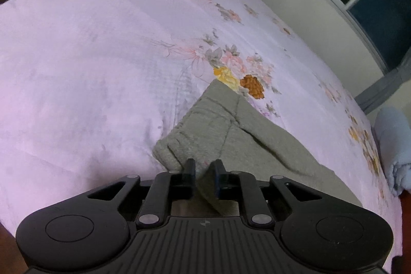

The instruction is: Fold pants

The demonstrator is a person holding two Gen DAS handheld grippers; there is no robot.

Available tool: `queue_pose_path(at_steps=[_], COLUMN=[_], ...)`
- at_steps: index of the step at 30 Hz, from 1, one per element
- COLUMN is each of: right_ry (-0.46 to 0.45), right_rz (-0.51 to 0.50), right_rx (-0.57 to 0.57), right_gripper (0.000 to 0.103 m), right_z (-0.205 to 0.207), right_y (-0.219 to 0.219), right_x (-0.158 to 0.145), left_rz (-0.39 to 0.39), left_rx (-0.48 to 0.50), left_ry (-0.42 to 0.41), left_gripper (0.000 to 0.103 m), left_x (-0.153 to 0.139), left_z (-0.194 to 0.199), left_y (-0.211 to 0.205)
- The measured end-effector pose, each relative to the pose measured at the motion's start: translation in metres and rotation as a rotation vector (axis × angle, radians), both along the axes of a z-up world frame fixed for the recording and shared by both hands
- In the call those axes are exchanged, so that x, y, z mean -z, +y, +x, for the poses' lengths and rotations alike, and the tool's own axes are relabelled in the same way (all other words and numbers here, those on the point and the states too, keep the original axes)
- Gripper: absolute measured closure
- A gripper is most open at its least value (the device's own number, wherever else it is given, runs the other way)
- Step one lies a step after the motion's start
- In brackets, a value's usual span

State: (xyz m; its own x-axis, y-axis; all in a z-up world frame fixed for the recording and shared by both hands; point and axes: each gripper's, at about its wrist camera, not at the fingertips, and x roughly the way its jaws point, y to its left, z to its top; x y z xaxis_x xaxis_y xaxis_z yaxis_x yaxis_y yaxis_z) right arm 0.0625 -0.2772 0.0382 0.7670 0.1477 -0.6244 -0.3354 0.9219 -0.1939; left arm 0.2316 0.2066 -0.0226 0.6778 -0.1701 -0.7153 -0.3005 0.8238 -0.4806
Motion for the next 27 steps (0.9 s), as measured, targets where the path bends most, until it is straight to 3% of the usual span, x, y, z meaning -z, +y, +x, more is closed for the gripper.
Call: queue_pose_path(at_steps=[1,2,3,5,8,13,20,23,27], right_ry=[0.002,0.002,0.002,-0.002,0.006,0.008,0.01,0.021,0.058], right_rz=[-0.001,0.002,0.004,0.002,0.002,0.004,0.011,0.013,0.004], right_rx=[0.002,0.005,0.005,0.003,0.002,0.006,0.006,0.019,0.009], right_gripper=[0.103,0.103,0.103,0.103,0.103,0.103,0.103,0.103,0.103], right_z=[0.001,0.001,0.001,0.001,0.003,0.002,0.003,0.007,0.011], right_y=[0.0,0.0,0.001,0.0,-0.001,0.0,-0.002,-0.002,0.001], right_x=[0.001,0.001,0.0,-0.001,0.001,0.0,0.002,0.005,0.006], left_rz=[0.007,0.009,0.0,0.004,-0.023,0.022,-0.024,-0.027,-0.091], left_rx=[-0.012,-0.026,-0.034,-0.046,-0.04,-0.03,-0.014,0.003,0.044], left_ry=[-0.004,-0.011,-0.018,-0.007,0.001,0.001,0.003,0.001,-0.067], left_gripper=[0.084,0.076,0.059,0.045,0.045,0.046,0.051,0.085,0.088], left_x=[-0.001,-0.002,-0.002,0.002,0.01,0.007,0.009,0.013,-0.002], left_z=[-0.001,-0.003,-0.004,-0.003,0.003,0.008,0.01,0.02,0.018], left_y=[0.0,0.0,0.002,0.003,0.002,-0.011,-0.017,-0.016,-0.005])
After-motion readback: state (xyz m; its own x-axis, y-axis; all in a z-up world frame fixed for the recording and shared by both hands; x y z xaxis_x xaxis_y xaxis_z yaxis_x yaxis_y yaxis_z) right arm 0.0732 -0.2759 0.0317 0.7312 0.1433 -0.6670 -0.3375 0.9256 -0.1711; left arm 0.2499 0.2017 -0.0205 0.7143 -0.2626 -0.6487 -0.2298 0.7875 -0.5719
